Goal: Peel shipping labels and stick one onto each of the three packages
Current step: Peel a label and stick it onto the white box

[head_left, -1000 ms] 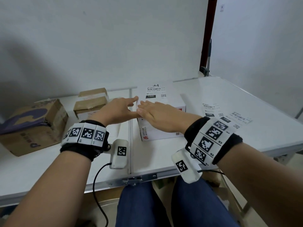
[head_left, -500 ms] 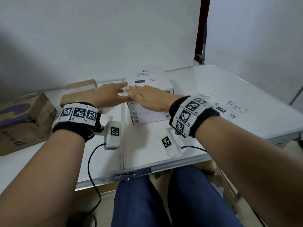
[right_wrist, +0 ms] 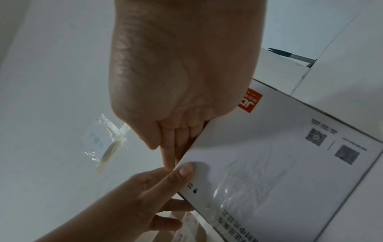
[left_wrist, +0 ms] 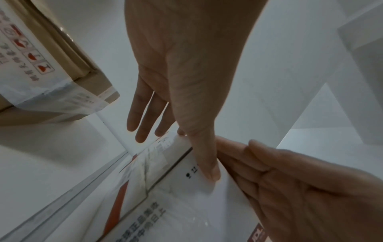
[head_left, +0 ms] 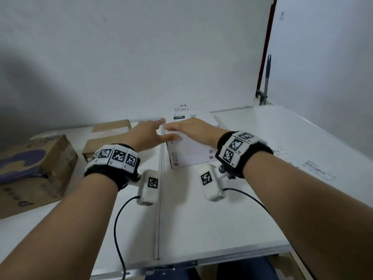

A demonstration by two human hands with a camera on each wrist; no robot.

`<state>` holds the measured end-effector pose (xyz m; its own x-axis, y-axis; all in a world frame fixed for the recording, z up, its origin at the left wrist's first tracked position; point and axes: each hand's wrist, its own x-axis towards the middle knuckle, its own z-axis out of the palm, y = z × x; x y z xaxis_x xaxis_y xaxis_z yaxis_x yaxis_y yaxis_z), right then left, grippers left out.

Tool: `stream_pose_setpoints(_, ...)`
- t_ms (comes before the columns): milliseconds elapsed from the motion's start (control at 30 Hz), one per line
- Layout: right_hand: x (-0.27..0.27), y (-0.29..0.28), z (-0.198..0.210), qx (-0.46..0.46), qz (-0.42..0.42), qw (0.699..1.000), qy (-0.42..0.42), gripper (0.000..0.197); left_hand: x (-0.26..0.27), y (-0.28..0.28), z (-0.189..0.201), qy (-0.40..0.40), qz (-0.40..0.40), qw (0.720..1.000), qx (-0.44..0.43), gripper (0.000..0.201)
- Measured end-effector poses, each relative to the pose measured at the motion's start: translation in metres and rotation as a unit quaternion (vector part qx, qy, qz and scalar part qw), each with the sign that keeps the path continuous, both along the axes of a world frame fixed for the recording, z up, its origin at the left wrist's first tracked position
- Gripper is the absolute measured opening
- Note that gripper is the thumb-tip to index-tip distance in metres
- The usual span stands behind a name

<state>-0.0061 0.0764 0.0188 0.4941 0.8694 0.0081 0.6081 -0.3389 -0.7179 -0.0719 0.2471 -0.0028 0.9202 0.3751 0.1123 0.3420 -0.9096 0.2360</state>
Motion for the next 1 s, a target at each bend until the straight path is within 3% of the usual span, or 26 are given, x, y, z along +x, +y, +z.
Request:
stream_pose_setpoints(133, 0.024, 0.031, -0.002, 0.014, -0.027, 0.999, 0.041, 0.043, 0.010, 0.010, 0.004, -0.054, -0.008, 0.998, 0.002, 0.070)
stream_pose_setpoints(367, 0.058, 0.063, -0.003, -0.057, 0.016, 0.991, -0.118, 0.040, 0.023, 0.031, 0.008, -0.080, 0.020, 0.993, -0.079, 0.048)
stream_pose_setpoints(533, 0.077, 0.075, -0.011, -0.029, 0.021, 0.993, -0.114, 0.044, 0.027, 0.037, 0.010, -0.111, 0.018, 0.985, -0.131, 0.035)
stream_pose_setpoints(633, 0.082, 0.063, -0.009, 0.102, -0.050, 0.987, -0.118, 0.040, 0.028, 0.038, 0.012, -0.140, 0.033, 0.977, -0.160, 0.025)
stream_pose_setpoints(767, 0.091, 0.031, -0.007, 0.238, -0.231, 0.938, -0.099, 0.037, 0.030, 0.027, 0.016, -0.159, 0.032, 0.968, -0.192, 0.024)
stream_pose_setpoints(867, 0.098, 0.002, -0.015, 0.219, -0.312, 0.923, -0.045, 0.035, 0.034, 0.006, 0.017, -0.140, 0.001, 0.973, -0.185, 0.023)
stream_pose_setpoints(1000, 0.094, -0.044, -0.034, 0.087, -0.318, 0.944, -0.014, 0.030, 0.041, -0.034, 0.014, -0.110, -0.050, 0.975, -0.188, 0.023)
